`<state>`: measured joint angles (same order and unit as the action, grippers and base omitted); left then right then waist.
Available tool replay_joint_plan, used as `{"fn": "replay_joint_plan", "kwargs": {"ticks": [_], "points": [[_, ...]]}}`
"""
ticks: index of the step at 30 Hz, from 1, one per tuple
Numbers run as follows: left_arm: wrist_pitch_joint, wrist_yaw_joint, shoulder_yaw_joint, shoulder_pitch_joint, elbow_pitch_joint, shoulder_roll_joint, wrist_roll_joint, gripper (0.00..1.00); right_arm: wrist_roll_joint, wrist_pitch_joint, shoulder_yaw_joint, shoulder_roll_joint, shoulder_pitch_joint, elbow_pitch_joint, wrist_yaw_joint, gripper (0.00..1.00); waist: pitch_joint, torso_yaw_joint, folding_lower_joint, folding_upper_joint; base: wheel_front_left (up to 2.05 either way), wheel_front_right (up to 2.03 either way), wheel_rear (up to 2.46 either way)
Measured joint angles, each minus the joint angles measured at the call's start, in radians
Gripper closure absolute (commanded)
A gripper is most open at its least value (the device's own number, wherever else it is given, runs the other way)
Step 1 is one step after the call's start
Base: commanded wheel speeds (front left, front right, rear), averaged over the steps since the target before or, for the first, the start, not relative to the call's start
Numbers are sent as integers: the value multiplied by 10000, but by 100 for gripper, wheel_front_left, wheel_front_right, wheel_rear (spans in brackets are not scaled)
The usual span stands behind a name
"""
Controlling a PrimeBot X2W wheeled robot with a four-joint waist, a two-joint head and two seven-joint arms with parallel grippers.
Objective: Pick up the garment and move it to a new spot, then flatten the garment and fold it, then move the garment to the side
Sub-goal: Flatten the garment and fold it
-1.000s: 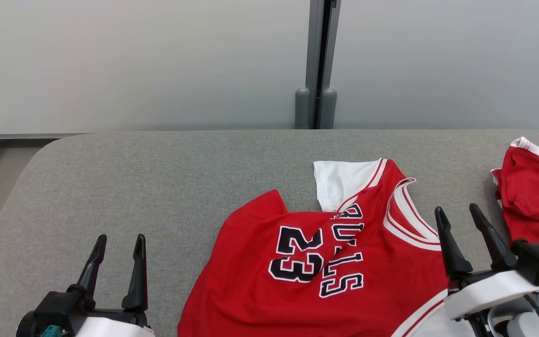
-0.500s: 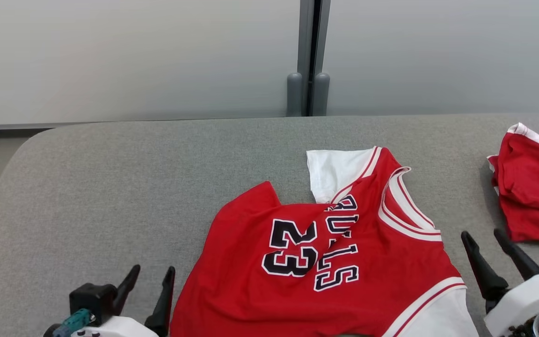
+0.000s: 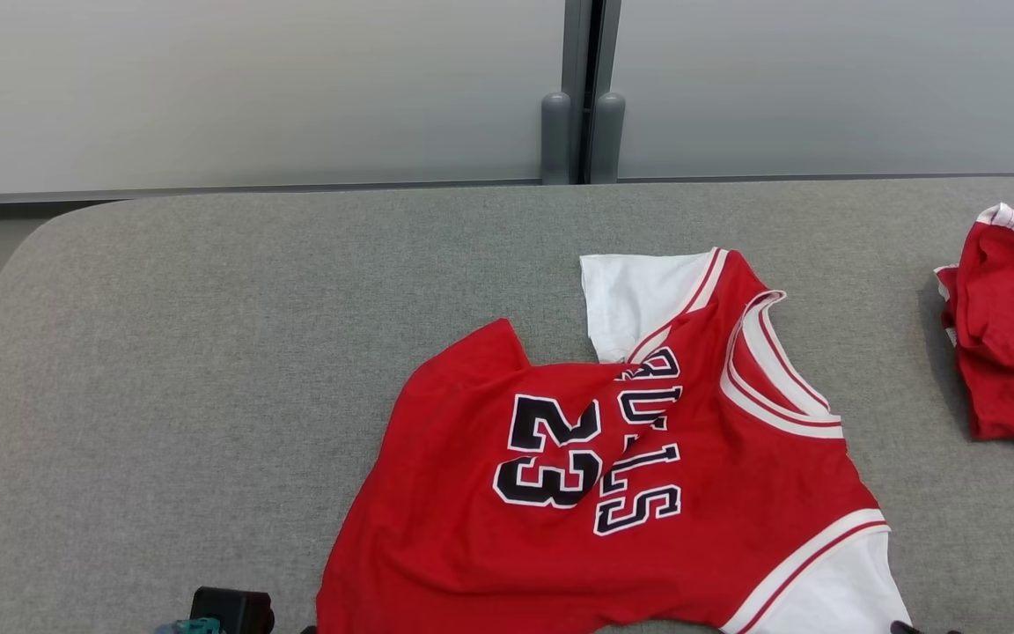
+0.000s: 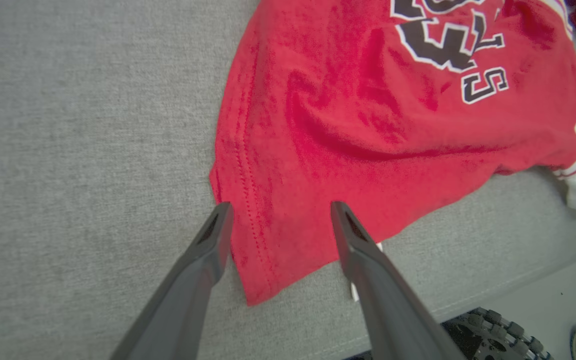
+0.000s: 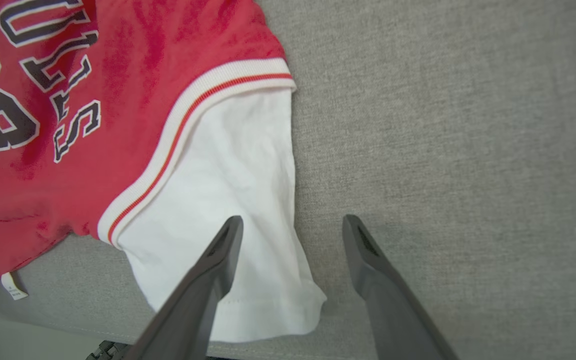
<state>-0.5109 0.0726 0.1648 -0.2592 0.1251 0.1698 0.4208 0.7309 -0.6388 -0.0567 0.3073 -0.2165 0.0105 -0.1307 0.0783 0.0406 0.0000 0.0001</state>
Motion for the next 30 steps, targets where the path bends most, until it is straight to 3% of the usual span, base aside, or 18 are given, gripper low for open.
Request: {"fn": "replay_joint_plan", "kwargs": {"ticks": [8, 14, 22, 30], "points": [[-918, -79, 84, -216, -121, 52, 445, 0, -907, -1402, -773, -1081, -453, 564, 0, 0, 145, 44, 0, 0, 0, 0, 0], [-1030, -297, 2, -173, -598, 155, 372, 0, -1521, -1919, -1206, -1446, -593, 863, 0, 0, 268, 15, 0, 0, 0, 0, 0], [-924, -299, 0, 8, -1095, 113, 435, 0, -2132, -1802, -1062, -1672, -324, 882, 0, 0, 356, -73, 0, 0, 0, 0, 0], [-825, -203, 121, 275, -1381, 109, 479, 0, -2278, -1352, -769, -1716, 202, -29, 0, 0, 444, -39, 0, 0, 0, 0, 0]]}}
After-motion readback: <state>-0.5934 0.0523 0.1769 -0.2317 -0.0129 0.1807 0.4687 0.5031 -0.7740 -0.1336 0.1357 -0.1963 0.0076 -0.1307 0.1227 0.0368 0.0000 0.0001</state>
